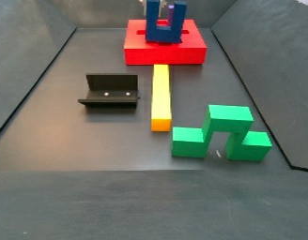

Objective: Pick up the blue object. Move up. Place the blue object on the fixture. Regrasp the blue object. Move to above the board. Insert the blue object.
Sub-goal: Insert the blue object.

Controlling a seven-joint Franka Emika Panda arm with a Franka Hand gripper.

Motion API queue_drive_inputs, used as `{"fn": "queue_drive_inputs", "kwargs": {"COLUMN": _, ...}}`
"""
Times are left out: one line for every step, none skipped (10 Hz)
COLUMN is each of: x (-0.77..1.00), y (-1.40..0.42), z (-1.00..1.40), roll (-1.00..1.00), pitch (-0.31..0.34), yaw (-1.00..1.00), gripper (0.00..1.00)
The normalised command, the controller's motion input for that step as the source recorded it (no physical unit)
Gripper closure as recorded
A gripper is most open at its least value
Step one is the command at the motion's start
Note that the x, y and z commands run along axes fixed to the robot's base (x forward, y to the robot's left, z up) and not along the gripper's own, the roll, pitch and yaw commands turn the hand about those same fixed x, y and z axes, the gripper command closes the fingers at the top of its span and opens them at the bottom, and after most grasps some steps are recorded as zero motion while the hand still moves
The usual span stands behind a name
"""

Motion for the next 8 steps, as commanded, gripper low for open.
{"fn": "queue_drive_inputs", "kwargs": {"x": 0.0, "y": -0.01, "z": -0.12, "roll": -0.09, "pitch": -0.011, "yaw": 0.0, "gripper": 1.0}}
{"fn": "queue_drive_inputs", "kwargs": {"x": 0.11, "y": -0.09, "z": -0.05, "roll": -0.07, "pitch": 0.0, "yaw": 0.0, "gripper": 1.0}}
{"fn": "queue_drive_inputs", "kwargs": {"x": 0.13, "y": -0.05, "z": -0.01, "roll": -0.08, "pitch": 0.0, "yaw": 0.0, "gripper": 1.0}}
{"fn": "queue_drive_inputs", "kwargs": {"x": 0.09, "y": -0.01, "z": -0.01, "roll": -0.08, "pitch": 0.0, "yaw": 0.0, "gripper": 1.0}}
{"fn": "queue_drive_inputs", "kwargs": {"x": 0.06, "y": -0.01, "z": 0.0, "roll": -0.1, "pitch": 0.0, "yaw": 0.0, "gripper": 1.0}}
{"fn": "queue_drive_inputs", "kwargs": {"x": 0.0, "y": 0.0, "z": -0.01, "roll": -0.07, "pitch": 0.0, "yaw": 0.0, "gripper": 1.0}}
{"fn": "queue_drive_inputs", "kwargs": {"x": 0.0, "y": 0.0, "z": -0.08, "roll": -0.08, "pitch": 0.0, "yaw": 0.0, "gripper": 1.0}}
{"fn": "queue_drive_inputs", "kwargs": {"x": 0.0, "y": 0.0, "z": -0.11, "roll": -0.12, "pitch": 0.0, "yaw": 0.0, "gripper": 1.0}}
